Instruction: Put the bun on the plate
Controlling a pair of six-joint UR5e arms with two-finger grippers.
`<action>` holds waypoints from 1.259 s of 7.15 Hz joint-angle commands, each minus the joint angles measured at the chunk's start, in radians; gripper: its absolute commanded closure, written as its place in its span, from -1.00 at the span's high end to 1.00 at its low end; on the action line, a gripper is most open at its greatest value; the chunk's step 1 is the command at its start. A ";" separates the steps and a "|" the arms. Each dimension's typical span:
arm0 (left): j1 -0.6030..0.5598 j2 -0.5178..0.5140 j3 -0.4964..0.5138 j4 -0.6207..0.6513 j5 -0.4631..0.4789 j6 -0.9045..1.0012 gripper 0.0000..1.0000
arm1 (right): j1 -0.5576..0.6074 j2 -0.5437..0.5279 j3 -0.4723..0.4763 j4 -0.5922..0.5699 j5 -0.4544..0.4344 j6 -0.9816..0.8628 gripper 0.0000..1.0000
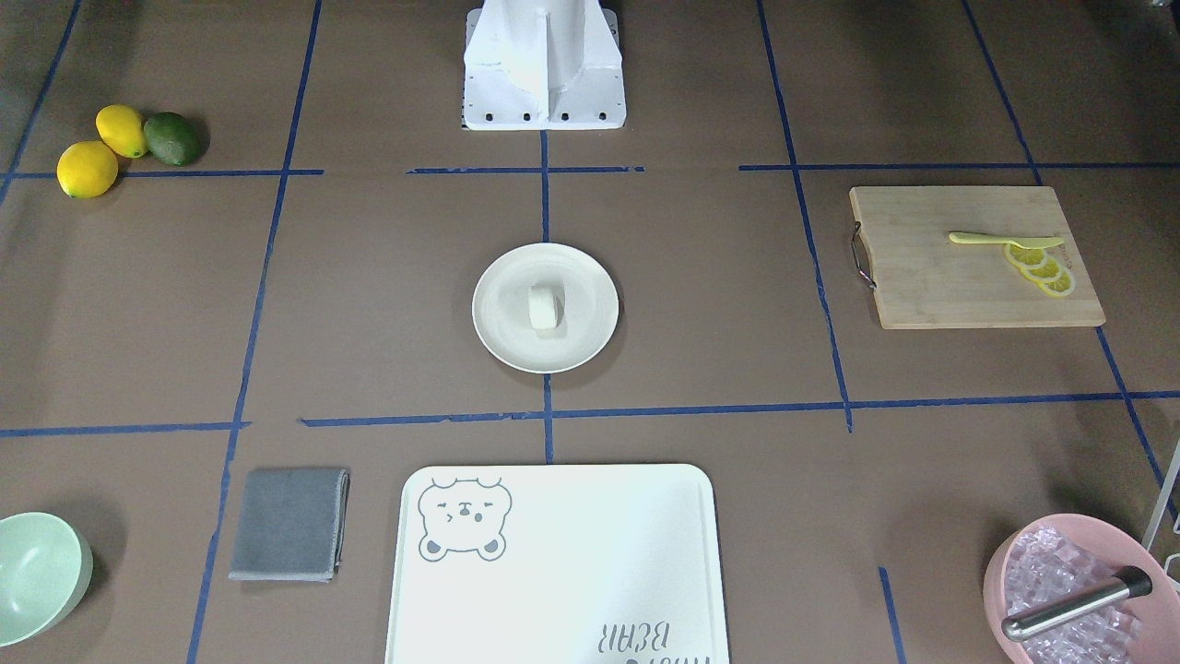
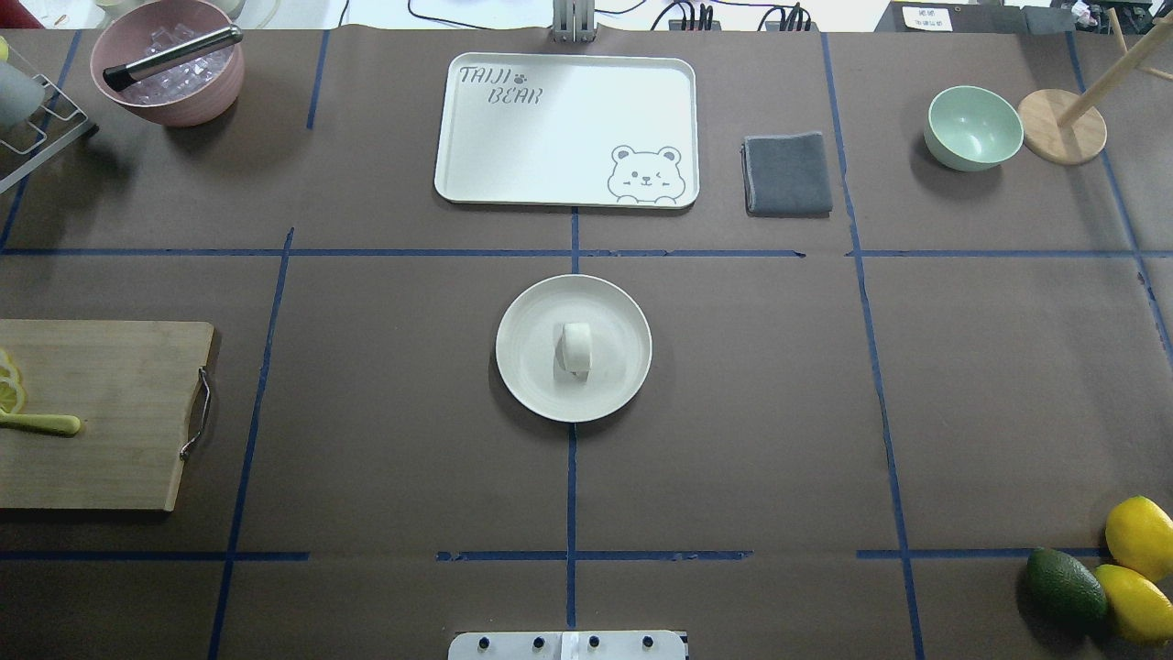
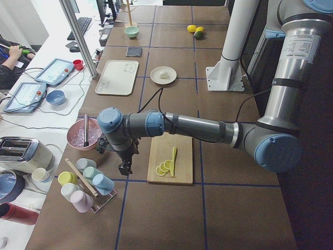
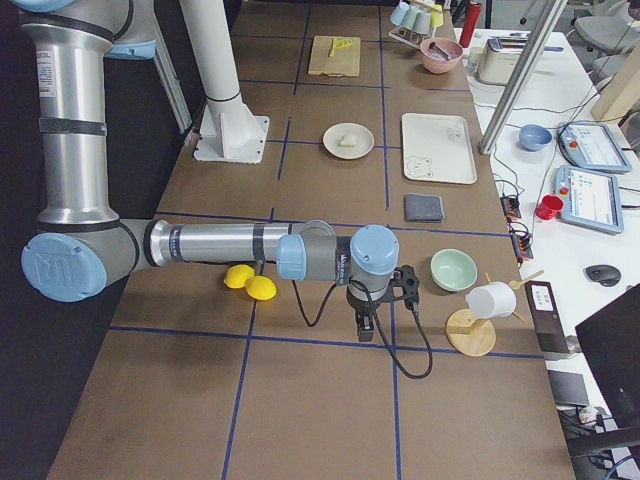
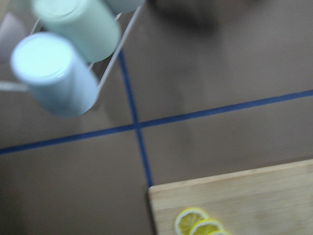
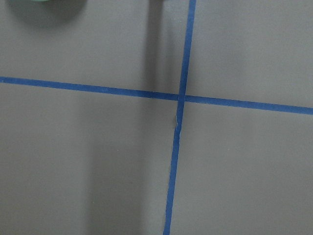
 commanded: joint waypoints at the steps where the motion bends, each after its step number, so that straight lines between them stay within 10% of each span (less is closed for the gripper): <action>1: -0.032 0.083 0.006 -0.068 -0.014 0.009 1.00 | 0.000 -0.006 0.001 0.000 -0.001 0.000 1.00; 9: -0.030 0.139 -0.006 -0.076 -0.014 0.010 1.00 | 0.000 -0.007 0.004 0.002 -0.001 0.000 1.00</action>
